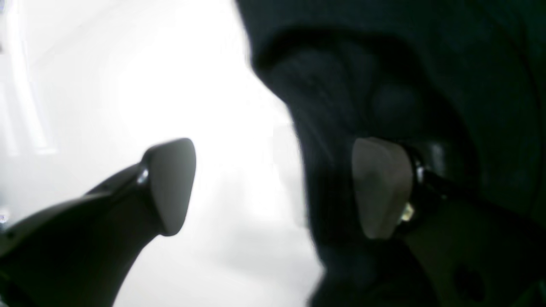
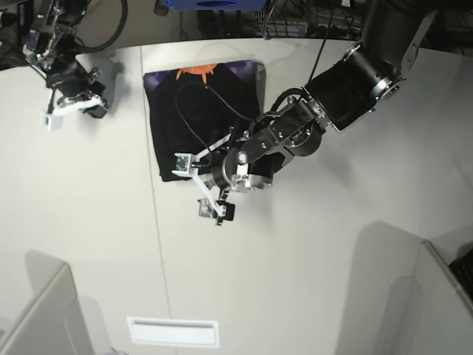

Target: Fold the T-shirt properly

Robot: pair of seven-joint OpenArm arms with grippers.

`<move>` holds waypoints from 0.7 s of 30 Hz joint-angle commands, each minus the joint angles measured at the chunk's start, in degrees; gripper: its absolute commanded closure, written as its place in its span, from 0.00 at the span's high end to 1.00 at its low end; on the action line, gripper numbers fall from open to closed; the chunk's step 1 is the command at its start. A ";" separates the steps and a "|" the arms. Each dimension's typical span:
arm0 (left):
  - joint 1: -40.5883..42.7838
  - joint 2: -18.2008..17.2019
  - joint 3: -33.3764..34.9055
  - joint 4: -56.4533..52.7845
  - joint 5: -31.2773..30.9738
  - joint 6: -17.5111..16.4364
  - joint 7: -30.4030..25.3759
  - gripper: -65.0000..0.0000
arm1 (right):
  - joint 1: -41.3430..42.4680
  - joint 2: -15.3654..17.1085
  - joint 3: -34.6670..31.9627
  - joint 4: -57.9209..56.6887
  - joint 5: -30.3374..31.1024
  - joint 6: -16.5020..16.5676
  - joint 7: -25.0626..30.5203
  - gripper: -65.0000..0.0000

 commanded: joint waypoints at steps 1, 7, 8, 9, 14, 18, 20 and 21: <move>-1.74 0.78 -1.62 2.13 0.13 0.68 -0.54 0.85 | -0.02 0.71 0.20 0.87 0.57 0.30 0.83 0.00; -1.74 0.87 -5.92 7.23 0.04 0.68 -0.46 0.85 | -0.19 0.62 0.12 0.87 0.57 0.30 0.74 0.00; -1.48 0.87 -7.51 8.73 -0.49 0.68 -0.46 0.84 | -0.54 0.54 0.12 0.87 0.57 0.30 0.74 0.00; -0.43 0.87 -9.44 10.40 -2.07 0.68 -0.37 0.84 | -0.81 -0.08 0.12 0.87 0.57 0.48 0.74 0.00; 7.31 0.78 -25.18 25.25 -11.56 0.95 6.23 0.78 | -2.30 -1.13 0.55 1.48 0.57 0.74 1.10 0.00; 15.75 -0.10 -33.00 32.73 -15.52 0.86 13.52 0.24 | -3.71 -1.13 0.64 4.65 0.57 0.74 1.10 0.00; 21.55 -2.65 -37.22 32.55 -15.43 0.95 11.76 0.00 | -5.20 -1.13 0.73 7.90 0.57 0.74 1.10 0.00; 24.37 -3.79 -39.24 32.55 -15.87 0.95 10.09 0.00 | -6.26 -1.13 0.73 9.39 0.57 0.74 1.10 0.00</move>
